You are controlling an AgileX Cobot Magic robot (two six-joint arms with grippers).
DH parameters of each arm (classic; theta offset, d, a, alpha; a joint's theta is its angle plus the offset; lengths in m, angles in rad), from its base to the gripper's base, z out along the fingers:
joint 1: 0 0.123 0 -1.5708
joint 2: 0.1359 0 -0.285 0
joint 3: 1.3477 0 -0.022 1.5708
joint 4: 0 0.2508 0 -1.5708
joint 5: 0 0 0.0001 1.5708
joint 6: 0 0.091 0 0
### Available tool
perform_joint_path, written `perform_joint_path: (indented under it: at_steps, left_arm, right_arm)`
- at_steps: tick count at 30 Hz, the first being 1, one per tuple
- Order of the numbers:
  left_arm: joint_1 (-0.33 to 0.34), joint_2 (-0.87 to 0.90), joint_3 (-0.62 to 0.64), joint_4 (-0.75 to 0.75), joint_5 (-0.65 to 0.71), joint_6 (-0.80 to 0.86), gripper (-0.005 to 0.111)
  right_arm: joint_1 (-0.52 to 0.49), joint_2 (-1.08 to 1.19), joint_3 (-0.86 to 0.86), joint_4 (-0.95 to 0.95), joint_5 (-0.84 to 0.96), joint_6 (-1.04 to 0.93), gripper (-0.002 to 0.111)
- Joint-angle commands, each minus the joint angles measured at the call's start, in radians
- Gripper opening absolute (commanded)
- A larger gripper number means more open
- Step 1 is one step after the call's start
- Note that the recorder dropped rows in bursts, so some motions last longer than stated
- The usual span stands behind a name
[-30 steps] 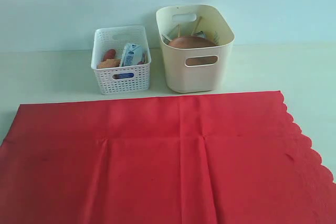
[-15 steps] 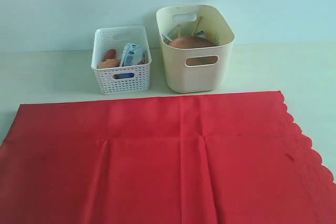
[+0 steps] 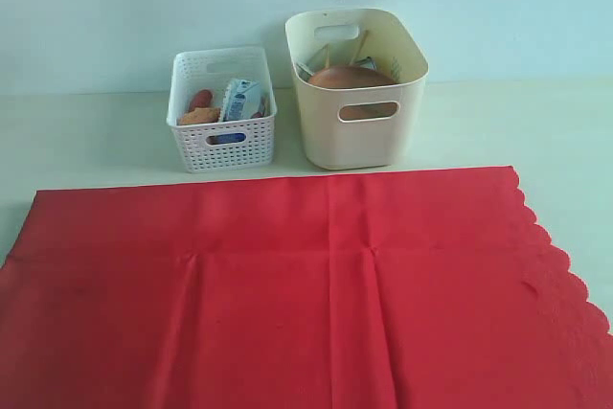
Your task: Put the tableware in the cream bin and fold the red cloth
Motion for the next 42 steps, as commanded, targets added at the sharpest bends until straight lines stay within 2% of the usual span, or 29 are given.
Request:
perform_joint_path:
  at_steps: [1,13,19,29,36,42]
  left_arm:
    - [0.003,-0.006,0.003,0.000,-0.009,0.000,0.000]
    - [0.003,-0.006,0.003,0.000,-0.009,0.000,0.000]
    - [0.003,-0.006,0.003,0.000,-0.009,0.000,0.000]
    - [0.003,-0.006,0.003,0.000,-0.009,0.000,0.000]
    - [0.003,-0.006,0.003,0.000,-0.009,0.000,0.000]
    - [0.003,-0.006,0.003,0.000,-0.009,0.000,0.000]
  right_arm:
    - [0.001,-0.097,0.021,0.001,0.033,0.000,0.000]
    - [0.001,-0.251,0.185,0.002,0.048,0.000,0.000]
    - [0.001,-0.249,0.298,0.136,-0.142,0.000,0.000]
    - [0.001,-0.249,0.309,0.111,-0.113,-0.009,0.000]
    - [0.001,-0.249,0.412,0.072,-0.154,-0.082,0.000]
    - [0.001,-0.249,0.426,0.079,-0.167,-0.079,0.000]
